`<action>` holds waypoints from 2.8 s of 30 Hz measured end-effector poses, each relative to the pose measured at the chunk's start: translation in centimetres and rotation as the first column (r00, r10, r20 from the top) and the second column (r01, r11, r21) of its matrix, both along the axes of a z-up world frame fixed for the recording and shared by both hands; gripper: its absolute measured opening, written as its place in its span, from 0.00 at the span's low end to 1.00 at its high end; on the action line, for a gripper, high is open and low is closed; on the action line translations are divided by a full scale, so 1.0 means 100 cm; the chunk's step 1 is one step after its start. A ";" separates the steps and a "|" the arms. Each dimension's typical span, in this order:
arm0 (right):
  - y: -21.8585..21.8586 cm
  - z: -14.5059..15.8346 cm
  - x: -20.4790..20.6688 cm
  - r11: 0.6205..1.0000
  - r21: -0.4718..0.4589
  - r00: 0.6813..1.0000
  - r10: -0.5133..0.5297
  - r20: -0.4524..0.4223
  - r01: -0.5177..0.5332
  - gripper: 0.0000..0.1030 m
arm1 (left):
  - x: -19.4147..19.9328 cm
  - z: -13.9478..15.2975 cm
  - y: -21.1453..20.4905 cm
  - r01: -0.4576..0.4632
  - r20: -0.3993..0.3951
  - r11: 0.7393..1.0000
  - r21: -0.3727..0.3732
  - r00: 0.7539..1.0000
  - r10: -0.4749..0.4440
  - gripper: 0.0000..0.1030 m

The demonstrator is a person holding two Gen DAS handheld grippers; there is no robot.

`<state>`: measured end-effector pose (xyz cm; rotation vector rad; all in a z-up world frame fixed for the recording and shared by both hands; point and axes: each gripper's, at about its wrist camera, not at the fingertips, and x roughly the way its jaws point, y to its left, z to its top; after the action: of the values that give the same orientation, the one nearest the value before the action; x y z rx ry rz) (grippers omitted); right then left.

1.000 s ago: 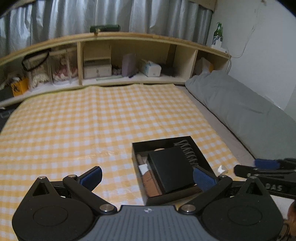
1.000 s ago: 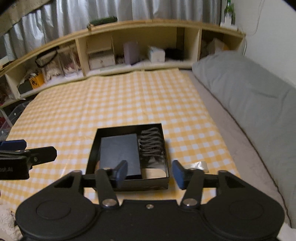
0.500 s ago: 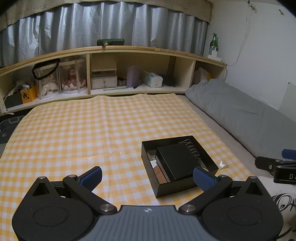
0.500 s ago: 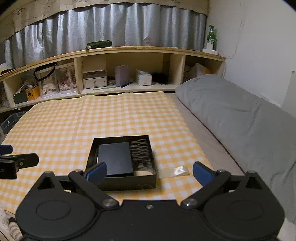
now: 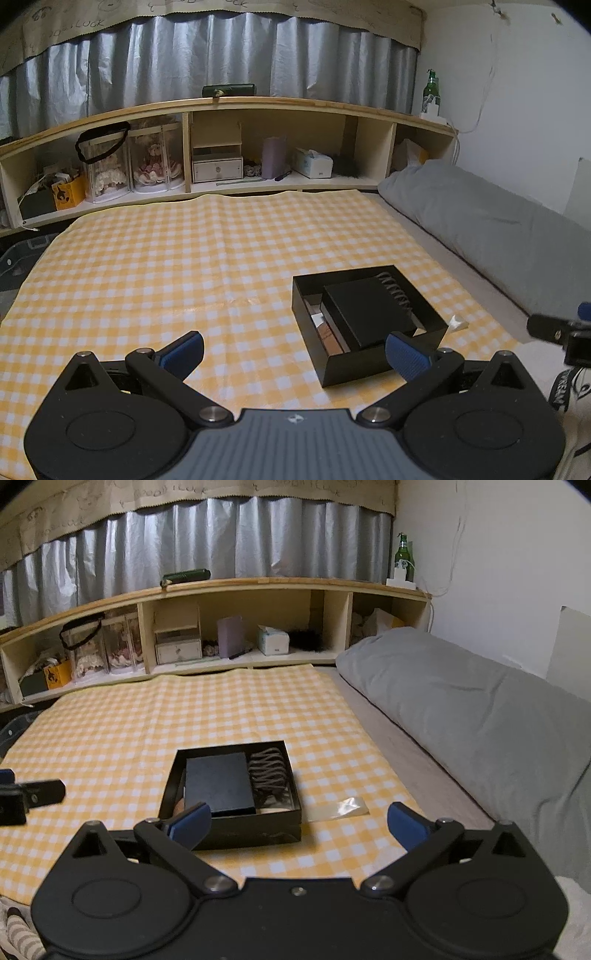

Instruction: Organize rigid objects

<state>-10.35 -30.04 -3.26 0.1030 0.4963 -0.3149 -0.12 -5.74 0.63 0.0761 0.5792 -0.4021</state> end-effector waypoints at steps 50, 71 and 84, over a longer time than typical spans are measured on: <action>0.003 -0.008 -0.002 1.000 0.000 1.000 -0.003 -0.002 0.003 1.00 | -0.003 -0.005 0.001 0.007 0.000 1.000 -0.005 1.000 -0.007 1.00; 0.003 -0.009 -0.002 1.000 0.001 1.000 -0.003 -0.005 0.003 1.00 | -0.005 -0.004 -0.006 0.004 0.000 1.000 -0.009 1.000 -0.004 1.00; 0.003 -0.008 -0.002 1.000 0.001 1.000 -0.003 -0.005 0.003 1.00 | -0.005 -0.005 -0.008 0.004 -0.002 1.000 -0.011 1.000 -0.004 1.00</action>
<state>-10.51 -29.76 -4.09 0.1042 0.5012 -0.3184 -0.65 -6.57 0.18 0.0662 0.5792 -0.4089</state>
